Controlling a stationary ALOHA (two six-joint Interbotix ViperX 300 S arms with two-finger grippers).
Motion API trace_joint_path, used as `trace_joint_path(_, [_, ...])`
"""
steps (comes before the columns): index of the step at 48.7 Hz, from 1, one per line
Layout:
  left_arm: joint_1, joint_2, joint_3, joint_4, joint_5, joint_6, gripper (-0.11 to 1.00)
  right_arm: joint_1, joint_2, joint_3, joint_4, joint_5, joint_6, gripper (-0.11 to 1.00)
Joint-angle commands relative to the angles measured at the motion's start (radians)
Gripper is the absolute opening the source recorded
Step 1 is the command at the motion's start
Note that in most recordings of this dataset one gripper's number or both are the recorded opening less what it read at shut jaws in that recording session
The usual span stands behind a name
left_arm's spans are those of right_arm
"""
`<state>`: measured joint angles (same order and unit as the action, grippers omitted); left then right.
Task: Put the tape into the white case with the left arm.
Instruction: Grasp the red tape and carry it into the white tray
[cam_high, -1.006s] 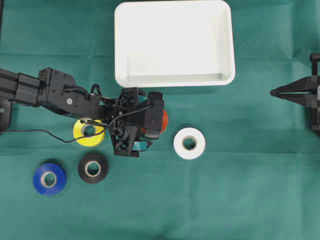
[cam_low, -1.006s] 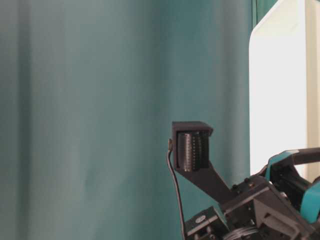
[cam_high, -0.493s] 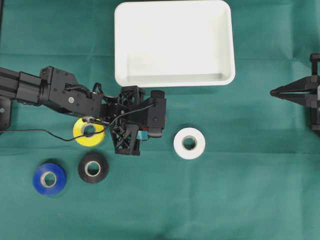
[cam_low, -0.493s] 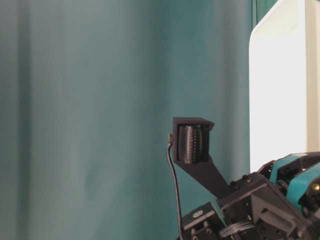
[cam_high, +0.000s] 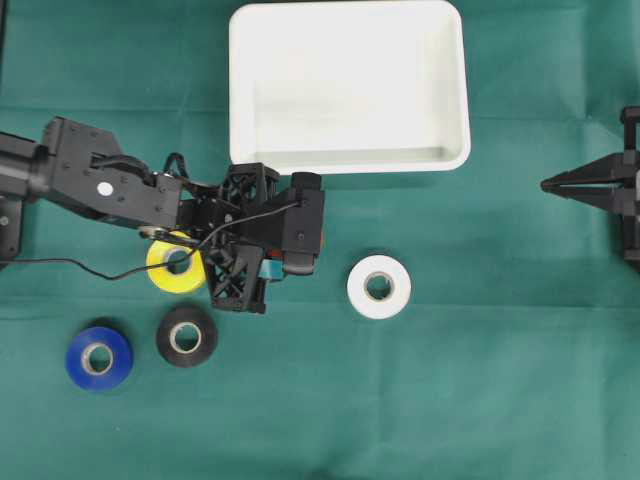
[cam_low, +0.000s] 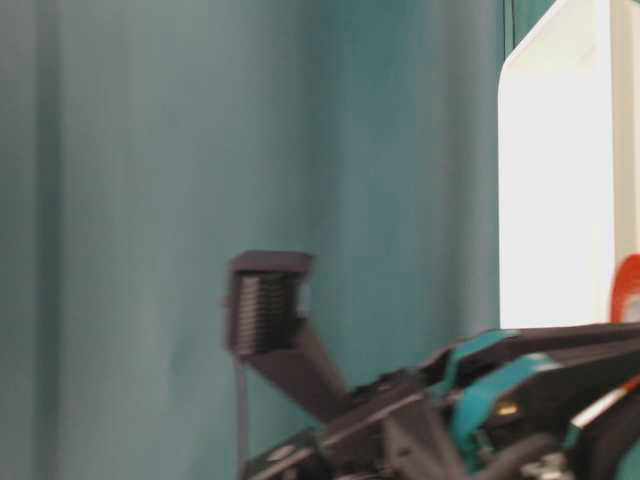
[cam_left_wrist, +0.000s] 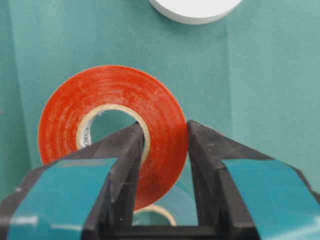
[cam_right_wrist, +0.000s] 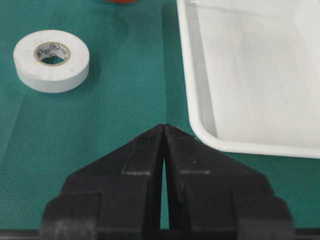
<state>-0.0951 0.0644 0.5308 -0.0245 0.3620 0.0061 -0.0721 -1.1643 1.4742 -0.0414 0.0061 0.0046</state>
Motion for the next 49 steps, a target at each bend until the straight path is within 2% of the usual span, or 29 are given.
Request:
trace_joint_path(1, [-0.003,-0.054,-0.035,0.0,0.032,0.0,0.25,-0.003,0.005,-0.012,-0.002,-0.008,0.002,-0.09])
trace_joint_path(11, [0.006,-0.06,-0.037,0.002,0.037,0.005,0.25,-0.003,0.006,-0.012,-0.002,-0.006,0.002,-0.09])
trace_joint_path(23, [0.081,-0.046,-0.038,0.005,0.035,0.018,0.25,-0.003,0.005,-0.012,-0.002,-0.008,0.002,-0.09])
trace_joint_path(49, [0.284,-0.028,-0.032,0.003,0.034,0.172,0.25,-0.003,0.005,-0.012,0.0,-0.008,0.002,-0.09])
